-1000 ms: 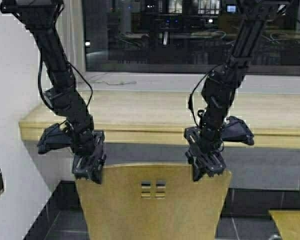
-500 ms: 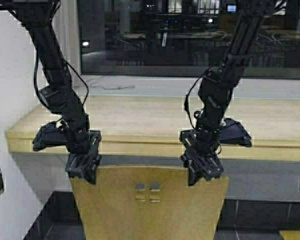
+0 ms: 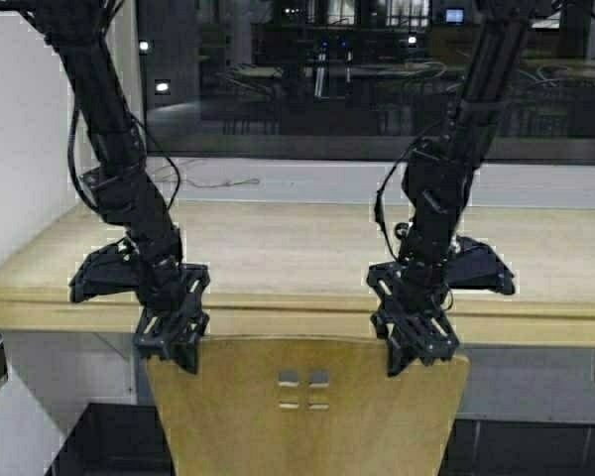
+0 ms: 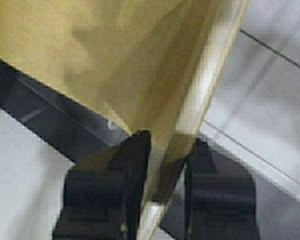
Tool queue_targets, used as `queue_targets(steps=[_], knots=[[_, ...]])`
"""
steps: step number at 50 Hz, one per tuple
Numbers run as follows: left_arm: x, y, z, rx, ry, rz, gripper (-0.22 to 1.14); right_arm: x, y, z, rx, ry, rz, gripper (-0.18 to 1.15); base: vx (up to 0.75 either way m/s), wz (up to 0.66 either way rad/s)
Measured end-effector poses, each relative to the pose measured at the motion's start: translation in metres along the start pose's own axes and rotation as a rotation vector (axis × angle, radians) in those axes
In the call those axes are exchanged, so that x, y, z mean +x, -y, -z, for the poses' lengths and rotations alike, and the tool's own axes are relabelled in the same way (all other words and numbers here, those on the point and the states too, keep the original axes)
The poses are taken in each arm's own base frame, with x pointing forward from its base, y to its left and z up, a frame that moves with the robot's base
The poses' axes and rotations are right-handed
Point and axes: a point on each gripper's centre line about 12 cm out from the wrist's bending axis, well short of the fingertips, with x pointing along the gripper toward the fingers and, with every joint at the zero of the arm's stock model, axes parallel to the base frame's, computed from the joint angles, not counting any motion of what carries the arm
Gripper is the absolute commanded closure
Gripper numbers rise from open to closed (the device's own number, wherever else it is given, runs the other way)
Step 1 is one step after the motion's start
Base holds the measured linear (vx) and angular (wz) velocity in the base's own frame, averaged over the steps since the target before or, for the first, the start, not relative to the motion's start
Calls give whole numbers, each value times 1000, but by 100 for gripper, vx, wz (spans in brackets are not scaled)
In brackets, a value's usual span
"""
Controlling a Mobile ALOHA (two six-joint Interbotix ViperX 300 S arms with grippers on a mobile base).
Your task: Push the chairs under the table
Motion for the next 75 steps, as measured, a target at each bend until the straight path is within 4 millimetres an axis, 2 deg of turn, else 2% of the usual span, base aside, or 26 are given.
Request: queue_targets(steps=[18,34,58,63,71,75], knots=[[1,1,0,0,0,3,52,2,-2,-1,-1,16,-15,61,23,3],[2,2,-5,-7,17,11,52,9,-14,2,-4,17,-44,61,19,-10],[2,3,-5,-6,20,16,50,11,-12,1,-15,6,-33,60,13,-1],[2,3,-5,-6,21,17,43,12,-14,2,-16,4,-35,50,6,1],[1,-4,-5,23,22,1,19,15,-13,2,-106,-10,-30,19,3,0],[-4,-8,-1,41,17,-6,9,19,-9,2,-156,-27,-14,9,0,0]])
